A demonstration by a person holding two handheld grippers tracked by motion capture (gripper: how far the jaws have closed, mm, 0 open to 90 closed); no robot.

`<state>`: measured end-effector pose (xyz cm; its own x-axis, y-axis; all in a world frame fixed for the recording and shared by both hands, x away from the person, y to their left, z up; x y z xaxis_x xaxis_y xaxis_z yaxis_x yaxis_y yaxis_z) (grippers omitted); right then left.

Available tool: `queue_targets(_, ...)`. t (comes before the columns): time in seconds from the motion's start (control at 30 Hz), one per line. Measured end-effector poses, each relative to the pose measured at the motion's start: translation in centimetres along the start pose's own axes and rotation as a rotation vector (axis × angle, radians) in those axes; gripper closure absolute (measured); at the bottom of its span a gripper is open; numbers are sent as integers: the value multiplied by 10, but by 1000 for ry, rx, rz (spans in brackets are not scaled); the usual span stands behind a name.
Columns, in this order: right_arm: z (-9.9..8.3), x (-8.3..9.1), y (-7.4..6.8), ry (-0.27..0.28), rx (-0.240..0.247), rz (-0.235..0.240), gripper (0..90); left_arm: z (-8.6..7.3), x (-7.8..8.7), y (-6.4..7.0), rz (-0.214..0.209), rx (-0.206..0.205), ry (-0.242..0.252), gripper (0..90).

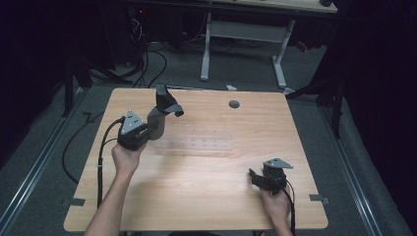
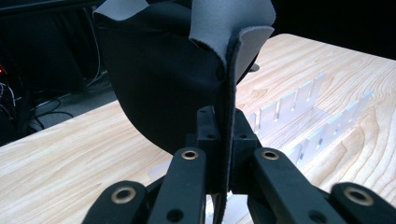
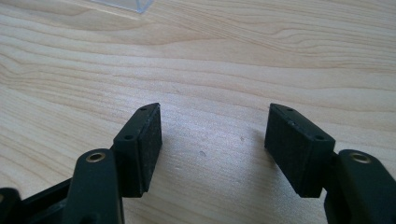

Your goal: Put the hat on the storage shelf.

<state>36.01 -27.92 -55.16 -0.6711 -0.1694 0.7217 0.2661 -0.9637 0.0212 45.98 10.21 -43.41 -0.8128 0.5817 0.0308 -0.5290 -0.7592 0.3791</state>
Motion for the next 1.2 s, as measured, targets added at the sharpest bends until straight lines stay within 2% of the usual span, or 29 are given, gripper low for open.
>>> queue_targets(0.17,0,0,0,-1,-1,1,368,-8,-3,-4,29,24,-10,865)
queue_targets(0.57,0,0,0,-2,-4,0,367,-18,-2,-7,30,17,-8,864)
queue_targets(0.8,0,0,-1,-2,-5,0,368,-23,-1,-10,31,42,-12,862)
queue_targets(1.2,0,0,0,-1,-1,0,367,-25,3,-17,58,91,-62,850)
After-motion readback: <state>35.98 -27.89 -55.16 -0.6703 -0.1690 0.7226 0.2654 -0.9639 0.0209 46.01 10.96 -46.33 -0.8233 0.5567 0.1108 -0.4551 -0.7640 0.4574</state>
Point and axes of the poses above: each handheld gripper's, and its own axes: x roughly backward along the jaws, z roughly out of its top, y roughly to its right, the point moved 3 cm from there along -x, roughly forward along the jaws, and after that the axes turned 3 degrees about -y, right-handed, at the moved point
